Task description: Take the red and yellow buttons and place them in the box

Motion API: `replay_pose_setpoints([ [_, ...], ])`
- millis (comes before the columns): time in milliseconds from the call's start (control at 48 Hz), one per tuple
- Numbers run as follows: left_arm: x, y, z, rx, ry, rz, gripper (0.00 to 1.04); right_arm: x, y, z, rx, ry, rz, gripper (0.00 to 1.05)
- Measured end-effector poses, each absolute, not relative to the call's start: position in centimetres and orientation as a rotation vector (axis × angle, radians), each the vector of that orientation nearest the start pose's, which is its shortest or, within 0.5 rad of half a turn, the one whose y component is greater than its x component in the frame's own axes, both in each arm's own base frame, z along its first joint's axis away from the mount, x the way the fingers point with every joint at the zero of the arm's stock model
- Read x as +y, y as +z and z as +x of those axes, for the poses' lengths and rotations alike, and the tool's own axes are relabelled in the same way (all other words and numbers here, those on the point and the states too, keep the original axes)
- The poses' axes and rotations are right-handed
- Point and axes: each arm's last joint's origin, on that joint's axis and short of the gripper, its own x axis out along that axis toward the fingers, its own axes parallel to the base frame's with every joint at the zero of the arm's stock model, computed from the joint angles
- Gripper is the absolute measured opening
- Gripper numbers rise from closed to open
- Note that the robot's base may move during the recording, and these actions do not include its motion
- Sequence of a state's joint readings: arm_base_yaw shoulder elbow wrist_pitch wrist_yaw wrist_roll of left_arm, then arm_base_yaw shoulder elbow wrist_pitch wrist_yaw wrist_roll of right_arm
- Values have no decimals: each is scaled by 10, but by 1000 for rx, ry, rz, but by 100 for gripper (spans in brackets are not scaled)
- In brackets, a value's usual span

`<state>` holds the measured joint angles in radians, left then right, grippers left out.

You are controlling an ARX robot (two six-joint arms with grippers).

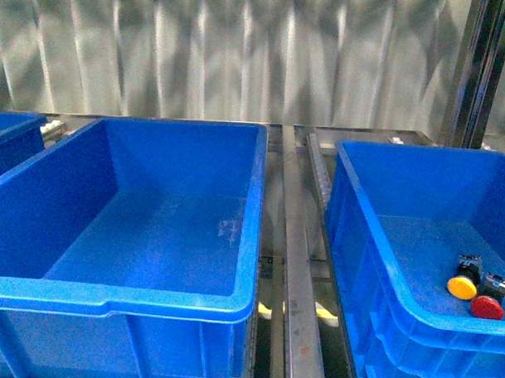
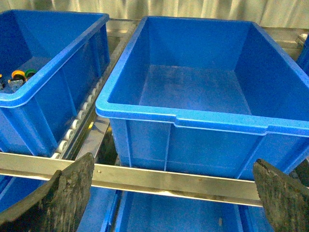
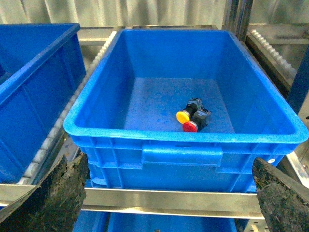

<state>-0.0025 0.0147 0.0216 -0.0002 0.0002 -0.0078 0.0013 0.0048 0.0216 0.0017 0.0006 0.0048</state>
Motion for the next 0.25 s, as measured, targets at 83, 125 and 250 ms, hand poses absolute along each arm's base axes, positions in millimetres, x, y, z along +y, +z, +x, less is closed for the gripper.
replay_pose_setpoints([
  [83,0,170,97,-7,-3,-8,97,0,171,97,-18,1,5,98],
  [125,0,170,97,-7,-3,-8,97,0,171,97,-18,1,5,98],
  [250,0,170,97,-7,-3,-8,97,0,171,97,-18,1,5,98],
])
